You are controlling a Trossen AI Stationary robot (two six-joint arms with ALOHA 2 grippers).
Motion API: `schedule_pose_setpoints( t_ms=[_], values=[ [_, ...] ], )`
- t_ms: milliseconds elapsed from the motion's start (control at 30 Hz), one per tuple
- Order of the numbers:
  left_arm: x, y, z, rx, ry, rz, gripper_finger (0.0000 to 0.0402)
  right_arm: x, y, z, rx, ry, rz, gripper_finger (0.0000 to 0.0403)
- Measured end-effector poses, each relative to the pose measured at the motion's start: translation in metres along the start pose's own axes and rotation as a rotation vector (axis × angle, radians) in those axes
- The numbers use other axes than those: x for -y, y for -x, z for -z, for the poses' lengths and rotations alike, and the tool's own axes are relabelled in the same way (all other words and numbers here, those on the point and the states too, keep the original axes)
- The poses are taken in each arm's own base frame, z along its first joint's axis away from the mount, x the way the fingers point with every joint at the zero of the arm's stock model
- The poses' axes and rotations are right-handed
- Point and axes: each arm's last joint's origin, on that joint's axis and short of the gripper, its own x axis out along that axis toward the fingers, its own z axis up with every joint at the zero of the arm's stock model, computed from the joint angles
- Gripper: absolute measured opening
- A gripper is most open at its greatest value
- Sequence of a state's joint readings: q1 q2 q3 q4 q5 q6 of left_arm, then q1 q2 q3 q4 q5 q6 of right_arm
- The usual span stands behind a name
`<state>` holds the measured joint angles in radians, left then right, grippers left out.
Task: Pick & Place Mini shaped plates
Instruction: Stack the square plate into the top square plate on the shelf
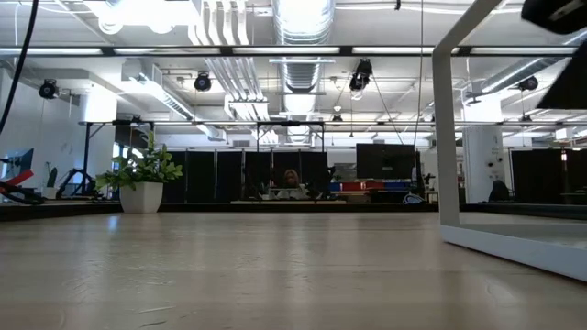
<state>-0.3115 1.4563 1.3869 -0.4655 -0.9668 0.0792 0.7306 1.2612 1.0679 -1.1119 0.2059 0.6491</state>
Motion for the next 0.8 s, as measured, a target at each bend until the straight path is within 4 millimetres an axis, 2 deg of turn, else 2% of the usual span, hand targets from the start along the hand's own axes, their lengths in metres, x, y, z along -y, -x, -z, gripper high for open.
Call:
schedule_pose_setpoints(
  t_ms=[200,500,633,800],
  values=[
    [0.000,0.000,0.000,0.000,-0.002,0.000,0.0073,-0.043,-0.016,-0.010,-0.064,0.133,0.024,0.0008],
    [0.001,0.000,0.000,0.004,-0.035,0.032,0.0073,-0.097,-0.050,-0.019,-0.142,0.243,0.074,0.0008],
    [0.004,0.000,0.000,0.012,-0.036,0.124,0.0073,-0.111,-0.062,-0.026,-0.155,0.256,0.085,0.0008],
    [0.004,0.000,0.000,0.015,-0.035,0.140,0.0073,-0.120,-0.073,-0.027,-0.182,0.286,0.093,0.0008]
  ],
)
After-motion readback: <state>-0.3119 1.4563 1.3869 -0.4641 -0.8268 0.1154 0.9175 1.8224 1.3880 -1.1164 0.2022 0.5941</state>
